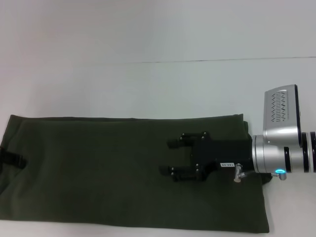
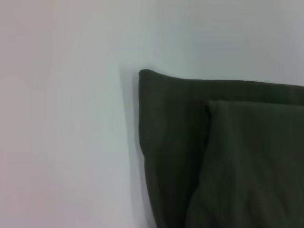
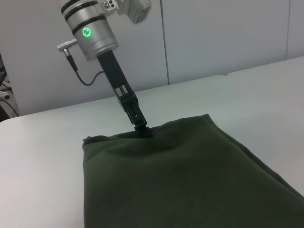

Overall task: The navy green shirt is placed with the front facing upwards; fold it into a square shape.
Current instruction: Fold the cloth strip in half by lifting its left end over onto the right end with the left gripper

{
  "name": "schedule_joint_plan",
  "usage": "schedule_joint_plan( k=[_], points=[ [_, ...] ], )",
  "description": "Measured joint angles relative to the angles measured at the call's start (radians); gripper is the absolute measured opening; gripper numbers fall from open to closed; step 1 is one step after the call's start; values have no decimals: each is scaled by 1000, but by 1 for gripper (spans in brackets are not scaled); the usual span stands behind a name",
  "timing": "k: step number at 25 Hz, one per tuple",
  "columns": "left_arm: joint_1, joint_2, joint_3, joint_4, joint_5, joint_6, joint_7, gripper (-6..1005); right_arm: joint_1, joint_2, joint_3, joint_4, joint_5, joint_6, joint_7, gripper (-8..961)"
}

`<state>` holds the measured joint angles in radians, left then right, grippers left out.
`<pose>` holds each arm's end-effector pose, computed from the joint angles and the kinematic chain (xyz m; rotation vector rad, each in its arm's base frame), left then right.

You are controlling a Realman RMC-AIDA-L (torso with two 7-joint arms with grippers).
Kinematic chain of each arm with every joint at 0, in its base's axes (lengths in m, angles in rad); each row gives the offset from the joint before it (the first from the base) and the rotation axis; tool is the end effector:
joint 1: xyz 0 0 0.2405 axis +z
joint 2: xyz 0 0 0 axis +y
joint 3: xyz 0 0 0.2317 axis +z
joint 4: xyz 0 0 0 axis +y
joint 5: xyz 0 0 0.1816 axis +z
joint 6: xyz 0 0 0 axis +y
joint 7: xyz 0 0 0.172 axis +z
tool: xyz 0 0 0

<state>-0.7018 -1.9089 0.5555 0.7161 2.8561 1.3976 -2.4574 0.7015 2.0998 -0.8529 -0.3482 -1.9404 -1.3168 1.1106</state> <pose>-0.3241 0.3381 0.0645 -2.0184 -1.7024 0.2286 0.1900 0.3141 -0.0829 -2.8641 0.3767 0.5800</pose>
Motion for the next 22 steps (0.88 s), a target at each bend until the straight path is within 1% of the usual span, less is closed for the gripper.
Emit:
schedule_joint_plan(
  k=[4,15,22],
  points=[
    [2,-2,13,-1,0,-8,-5,750,2,0,0,0,0,0,1,776],
    [-7,1,-1,-14,-13,25,-1,742,3,0,0,0,0,1,2,776],
    [-8,2,0,-16,-11,22,-3,736,3,0,0,2,0,1,2,776]
  ],
)
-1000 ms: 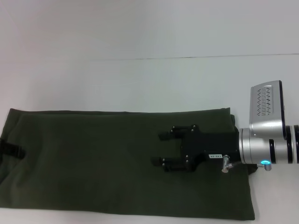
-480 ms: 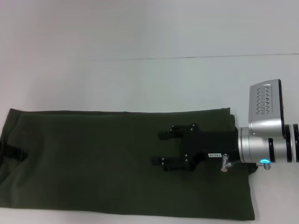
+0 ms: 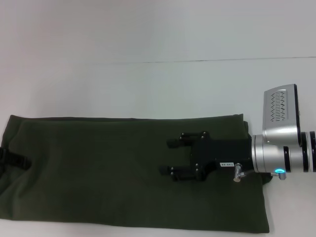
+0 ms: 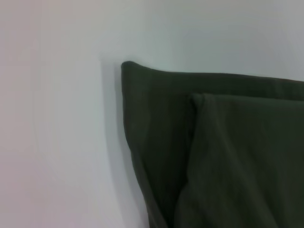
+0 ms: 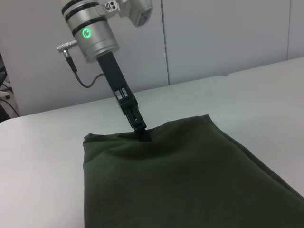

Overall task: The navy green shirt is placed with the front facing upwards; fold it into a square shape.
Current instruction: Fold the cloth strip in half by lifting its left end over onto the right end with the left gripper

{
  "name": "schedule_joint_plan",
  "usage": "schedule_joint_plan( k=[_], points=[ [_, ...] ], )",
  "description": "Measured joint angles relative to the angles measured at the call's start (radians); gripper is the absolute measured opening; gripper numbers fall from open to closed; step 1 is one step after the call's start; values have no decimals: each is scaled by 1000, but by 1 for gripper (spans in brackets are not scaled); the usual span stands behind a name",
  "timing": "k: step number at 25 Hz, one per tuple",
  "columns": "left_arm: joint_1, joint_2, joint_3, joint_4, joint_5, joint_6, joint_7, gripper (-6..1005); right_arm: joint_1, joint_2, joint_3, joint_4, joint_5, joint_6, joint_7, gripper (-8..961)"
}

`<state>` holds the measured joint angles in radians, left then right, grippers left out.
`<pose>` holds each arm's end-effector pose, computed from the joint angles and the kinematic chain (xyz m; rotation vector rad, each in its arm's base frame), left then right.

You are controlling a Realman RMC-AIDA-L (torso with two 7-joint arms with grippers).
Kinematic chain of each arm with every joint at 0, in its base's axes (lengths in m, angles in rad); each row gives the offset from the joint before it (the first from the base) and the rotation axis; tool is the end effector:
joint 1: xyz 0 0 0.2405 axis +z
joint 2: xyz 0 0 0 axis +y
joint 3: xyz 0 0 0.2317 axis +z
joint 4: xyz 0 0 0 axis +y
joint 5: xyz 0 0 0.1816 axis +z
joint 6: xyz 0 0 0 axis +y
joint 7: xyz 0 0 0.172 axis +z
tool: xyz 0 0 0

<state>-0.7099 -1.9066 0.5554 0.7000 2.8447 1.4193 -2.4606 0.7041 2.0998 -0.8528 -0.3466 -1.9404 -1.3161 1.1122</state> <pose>-0.3193 0.3366 0.0601 -2.0419 -1.7293 0.2206 0.1894 0.3144 -0.0831 -2.8651 0.3776 0.5806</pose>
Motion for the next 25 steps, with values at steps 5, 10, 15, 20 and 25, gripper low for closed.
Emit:
schedule_joint_plan(
  k=[5,10,15,20,25],
  points=[
    [-1,-1,12,-1,5,-2,5,732,0,0,0,0,0,0,0,777],
    [-4,-4,21,2,5,-4,3,728,0,0,0,0,0,-2,0,777],
    [-4,-5,21,3,6,-11,5,628,1,0,0,0,0,-5,1,776],
    [-3,-7,21,5,5,-16,8,396,2,0,0,-3,0,-5,1,777],
    [-3,-8,22,6,5,-19,10,209,3,0,0,-5,0,-5,1,777]
  ],
)
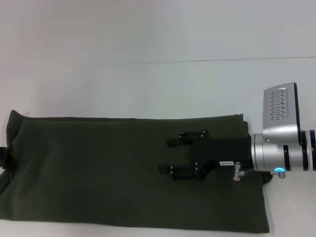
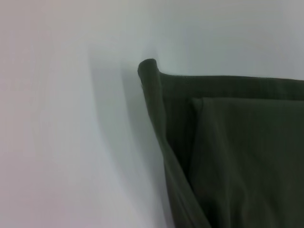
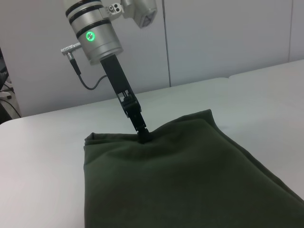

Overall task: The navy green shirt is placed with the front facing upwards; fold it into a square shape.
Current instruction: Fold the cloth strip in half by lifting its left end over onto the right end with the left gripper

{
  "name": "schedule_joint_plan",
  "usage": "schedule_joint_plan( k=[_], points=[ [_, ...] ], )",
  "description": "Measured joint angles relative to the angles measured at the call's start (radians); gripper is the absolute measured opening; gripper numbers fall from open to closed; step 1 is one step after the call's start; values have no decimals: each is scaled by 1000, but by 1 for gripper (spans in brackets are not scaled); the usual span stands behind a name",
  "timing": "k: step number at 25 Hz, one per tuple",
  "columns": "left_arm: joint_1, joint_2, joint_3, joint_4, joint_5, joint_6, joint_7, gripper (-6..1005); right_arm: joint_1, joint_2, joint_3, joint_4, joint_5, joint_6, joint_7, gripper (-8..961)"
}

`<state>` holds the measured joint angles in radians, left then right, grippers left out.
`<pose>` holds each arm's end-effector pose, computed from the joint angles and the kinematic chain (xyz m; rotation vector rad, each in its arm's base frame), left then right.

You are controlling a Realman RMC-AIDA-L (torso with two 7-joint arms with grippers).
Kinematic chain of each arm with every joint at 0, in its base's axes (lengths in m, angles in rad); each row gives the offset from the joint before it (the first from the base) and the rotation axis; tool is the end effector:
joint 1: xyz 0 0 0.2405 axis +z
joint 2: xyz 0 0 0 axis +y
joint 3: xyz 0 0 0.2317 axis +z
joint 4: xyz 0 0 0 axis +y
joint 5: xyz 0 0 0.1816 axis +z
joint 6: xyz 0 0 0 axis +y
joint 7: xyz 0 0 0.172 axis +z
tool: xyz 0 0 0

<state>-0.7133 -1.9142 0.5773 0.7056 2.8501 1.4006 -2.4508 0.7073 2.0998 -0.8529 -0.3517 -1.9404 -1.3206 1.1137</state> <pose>-0.3188 0.3393 0.0583 -2.0558 -1.6880 0.2464 0.1875 0.3153 -0.0824 -2.8672 0.3678 0.5843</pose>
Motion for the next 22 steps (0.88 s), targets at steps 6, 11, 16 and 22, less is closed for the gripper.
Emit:
schedule_joint_plan(
  k=[6,11,16,22],
  points=[
    [0,0,9,3,1,-4,1,25,2,0,3,-2,0,1,0,777],
    [-1,-3,19,15,1,-4,-2,21,3,0,7,-4,2,-1,0,776],
    [2,-13,34,41,2,-2,1,21,4,0,4,-5,3,-1,11,777],
    [3,-9,30,52,-3,13,-5,21,6,0,2,-6,3,-1,15,777]
  ],
)
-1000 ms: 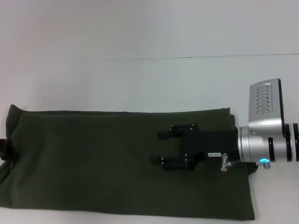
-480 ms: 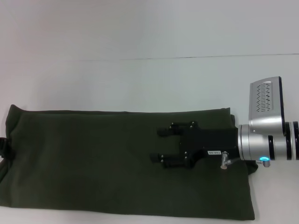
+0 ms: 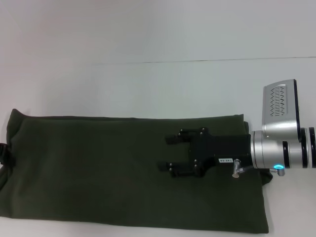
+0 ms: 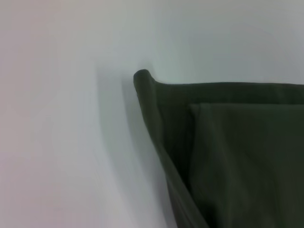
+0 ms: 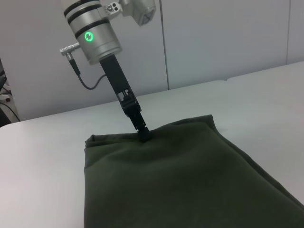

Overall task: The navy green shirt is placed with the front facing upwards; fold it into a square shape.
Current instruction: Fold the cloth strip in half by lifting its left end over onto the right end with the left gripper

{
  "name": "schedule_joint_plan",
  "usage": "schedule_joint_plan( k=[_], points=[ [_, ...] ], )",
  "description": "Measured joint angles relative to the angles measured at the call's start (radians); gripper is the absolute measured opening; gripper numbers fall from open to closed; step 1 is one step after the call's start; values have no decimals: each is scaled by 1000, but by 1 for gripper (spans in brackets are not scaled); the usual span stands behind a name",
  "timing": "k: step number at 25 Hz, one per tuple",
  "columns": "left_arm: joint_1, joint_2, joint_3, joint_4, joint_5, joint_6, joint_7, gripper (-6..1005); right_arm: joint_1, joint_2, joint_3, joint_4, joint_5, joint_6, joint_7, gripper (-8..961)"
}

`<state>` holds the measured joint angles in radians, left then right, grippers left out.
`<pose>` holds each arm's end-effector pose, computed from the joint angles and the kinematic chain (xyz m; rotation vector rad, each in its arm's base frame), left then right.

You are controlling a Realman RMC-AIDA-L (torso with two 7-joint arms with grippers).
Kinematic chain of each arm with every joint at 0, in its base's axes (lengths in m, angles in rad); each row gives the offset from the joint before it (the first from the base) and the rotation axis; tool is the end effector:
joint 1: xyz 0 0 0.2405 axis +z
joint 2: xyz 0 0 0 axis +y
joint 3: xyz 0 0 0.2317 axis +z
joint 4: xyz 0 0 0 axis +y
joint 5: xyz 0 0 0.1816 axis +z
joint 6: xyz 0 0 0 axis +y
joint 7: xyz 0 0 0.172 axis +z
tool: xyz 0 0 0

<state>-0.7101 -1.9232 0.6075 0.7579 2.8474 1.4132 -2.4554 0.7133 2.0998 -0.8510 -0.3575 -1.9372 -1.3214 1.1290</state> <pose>-0.3145 0.3428 0.0628 -2.0638 -1.6411 0.2642 0.1847 0.3179 -0.0811 -2.8631 0.3762 0.5925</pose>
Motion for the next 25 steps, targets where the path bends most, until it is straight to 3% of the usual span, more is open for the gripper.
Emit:
schedule_joint_plan(
  k=[25],
  points=[
    [14,21,-154,95,-179,243,34,22,14,6,-2,42,7,33,-70,777]
  ],
)
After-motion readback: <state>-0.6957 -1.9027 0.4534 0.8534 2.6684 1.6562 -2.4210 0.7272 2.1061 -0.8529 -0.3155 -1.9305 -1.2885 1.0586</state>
